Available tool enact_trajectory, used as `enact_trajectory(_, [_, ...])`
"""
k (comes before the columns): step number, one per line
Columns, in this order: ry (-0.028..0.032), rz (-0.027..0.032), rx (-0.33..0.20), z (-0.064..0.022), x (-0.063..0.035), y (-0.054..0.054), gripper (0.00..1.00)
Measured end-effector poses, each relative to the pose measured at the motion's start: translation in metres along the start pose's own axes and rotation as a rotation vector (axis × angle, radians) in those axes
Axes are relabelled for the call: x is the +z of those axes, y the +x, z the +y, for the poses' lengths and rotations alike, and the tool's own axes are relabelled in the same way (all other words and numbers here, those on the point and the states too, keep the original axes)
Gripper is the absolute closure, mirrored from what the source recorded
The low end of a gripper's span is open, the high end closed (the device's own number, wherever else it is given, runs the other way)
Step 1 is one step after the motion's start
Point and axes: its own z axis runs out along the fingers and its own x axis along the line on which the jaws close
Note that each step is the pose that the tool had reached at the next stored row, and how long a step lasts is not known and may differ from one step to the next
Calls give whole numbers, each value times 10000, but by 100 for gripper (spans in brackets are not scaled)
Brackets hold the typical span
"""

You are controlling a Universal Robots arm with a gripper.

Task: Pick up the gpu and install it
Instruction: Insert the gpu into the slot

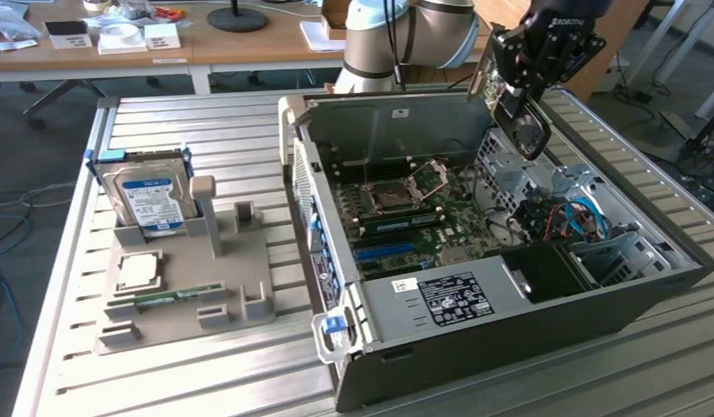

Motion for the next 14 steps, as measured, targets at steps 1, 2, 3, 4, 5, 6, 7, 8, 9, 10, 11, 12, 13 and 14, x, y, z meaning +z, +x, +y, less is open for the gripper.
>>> enact_trajectory(1, [0, 0, 0, 0, 0, 0, 73])
enact_trajectory(2, [0, 0, 0, 0, 0, 0, 73])
enact_trajectory(3, [0, 0, 0, 0, 0, 0, 73])
enact_trajectory(4, [0, 0, 0, 0, 0, 0, 73])
enact_trajectory(5, [0, 0, -1, 0, 0, 0, 73])
enact_trajectory(6, [0, 0, 0, 0, 0, 0, 73])
enact_trajectory(7, [0, 0, 0, 0, 0, 0, 73])
enact_trajectory(8, [0, 0, -4, 0, 0, 0, 73])
enact_trajectory(9, [0, 0, -21, 0, 0, 0, 73])
enact_trajectory(10, [-1, 2, -62, 0, 0, 0, 73])
enact_trajectory(11, [-4, 3, -114, 0, 0, 0, 73])
enact_trajectory(12, [-7, 6, -187, 0, 0, 1, 73])
enact_trajectory(13, [-10, 9, -292, 0, 0, 1, 73])
enact_trajectory(14, [-15, 13, -420, 0, 1, 2, 73])
